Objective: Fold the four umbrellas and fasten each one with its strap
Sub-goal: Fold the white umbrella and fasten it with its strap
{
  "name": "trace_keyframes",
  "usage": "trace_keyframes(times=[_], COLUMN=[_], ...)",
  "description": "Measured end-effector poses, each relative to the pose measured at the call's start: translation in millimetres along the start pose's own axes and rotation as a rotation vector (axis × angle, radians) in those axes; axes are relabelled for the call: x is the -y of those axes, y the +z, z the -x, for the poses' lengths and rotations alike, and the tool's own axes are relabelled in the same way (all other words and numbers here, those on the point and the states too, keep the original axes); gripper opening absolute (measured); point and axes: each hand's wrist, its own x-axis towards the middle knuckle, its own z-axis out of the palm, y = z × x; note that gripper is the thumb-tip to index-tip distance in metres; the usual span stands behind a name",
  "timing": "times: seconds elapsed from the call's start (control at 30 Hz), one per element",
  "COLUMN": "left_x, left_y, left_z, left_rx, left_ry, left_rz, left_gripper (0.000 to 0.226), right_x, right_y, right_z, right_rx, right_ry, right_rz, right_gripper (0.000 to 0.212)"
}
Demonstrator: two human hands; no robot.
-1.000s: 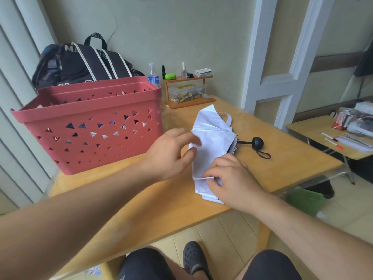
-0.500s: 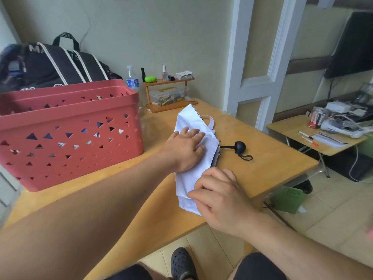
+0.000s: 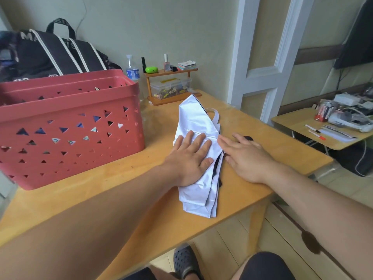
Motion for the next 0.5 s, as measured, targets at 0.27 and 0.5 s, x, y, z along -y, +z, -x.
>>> trace_keyframes(times=[0.27,0.5], left_x=[-19.0,-29.5], left_y=[-11.5,-26.4], left_z=[38.6,97.2], left_rx=[0.273,0.425], left_ry=[0.106,0.249], left_rz=[0.018,0.129], left_gripper=[0.075,0.077], right_x=[-3.7,4.7], right_y=[0.1,-33.9], right_z=[-5.3,-16.8], right_rx=[0.045,0.135], right_ry=[0.008,0.061], right_rz=[0.076,-0.022], right_gripper=[0.07,0.055])
